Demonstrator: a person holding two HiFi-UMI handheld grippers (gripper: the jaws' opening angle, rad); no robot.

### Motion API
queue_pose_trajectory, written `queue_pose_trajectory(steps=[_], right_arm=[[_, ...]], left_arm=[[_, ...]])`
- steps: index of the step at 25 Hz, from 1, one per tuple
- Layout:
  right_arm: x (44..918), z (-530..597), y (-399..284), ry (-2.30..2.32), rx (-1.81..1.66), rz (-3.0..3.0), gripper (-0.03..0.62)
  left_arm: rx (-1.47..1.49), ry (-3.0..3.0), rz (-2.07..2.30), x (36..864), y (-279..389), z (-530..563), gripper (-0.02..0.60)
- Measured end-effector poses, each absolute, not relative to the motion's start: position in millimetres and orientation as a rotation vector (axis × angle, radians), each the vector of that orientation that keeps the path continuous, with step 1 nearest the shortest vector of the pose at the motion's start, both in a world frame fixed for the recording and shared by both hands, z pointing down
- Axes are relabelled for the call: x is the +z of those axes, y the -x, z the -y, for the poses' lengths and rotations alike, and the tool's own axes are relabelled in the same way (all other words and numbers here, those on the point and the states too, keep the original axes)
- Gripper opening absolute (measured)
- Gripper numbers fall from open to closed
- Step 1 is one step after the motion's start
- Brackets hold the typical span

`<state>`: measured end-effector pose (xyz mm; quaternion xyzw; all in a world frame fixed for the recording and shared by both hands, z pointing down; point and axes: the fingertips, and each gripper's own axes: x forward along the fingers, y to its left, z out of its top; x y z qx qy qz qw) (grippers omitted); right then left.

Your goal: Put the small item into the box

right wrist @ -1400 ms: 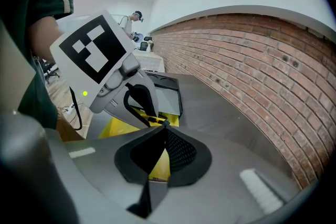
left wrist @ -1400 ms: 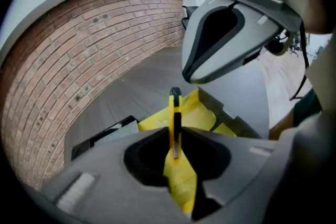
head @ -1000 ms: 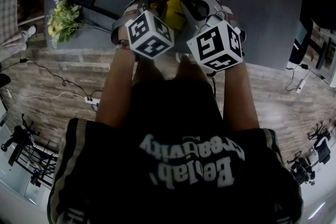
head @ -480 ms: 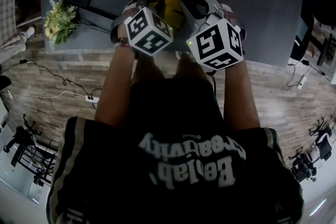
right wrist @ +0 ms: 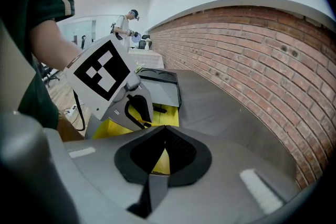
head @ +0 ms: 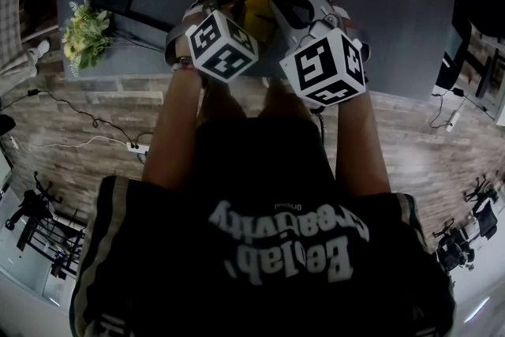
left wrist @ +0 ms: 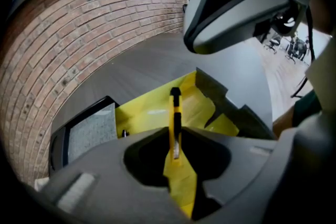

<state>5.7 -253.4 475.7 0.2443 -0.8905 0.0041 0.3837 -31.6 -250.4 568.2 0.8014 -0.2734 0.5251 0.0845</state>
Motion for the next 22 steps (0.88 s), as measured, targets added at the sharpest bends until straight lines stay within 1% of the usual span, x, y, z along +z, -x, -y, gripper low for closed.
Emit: queue_pose_trajectory(steps=[22], right_arm=[[484, 261, -14, -0.604, 0.035, 2.265, 0.006]], left_arm=[[1.624, -2.316, 0.776, 588, 19, 252, 0.072]])
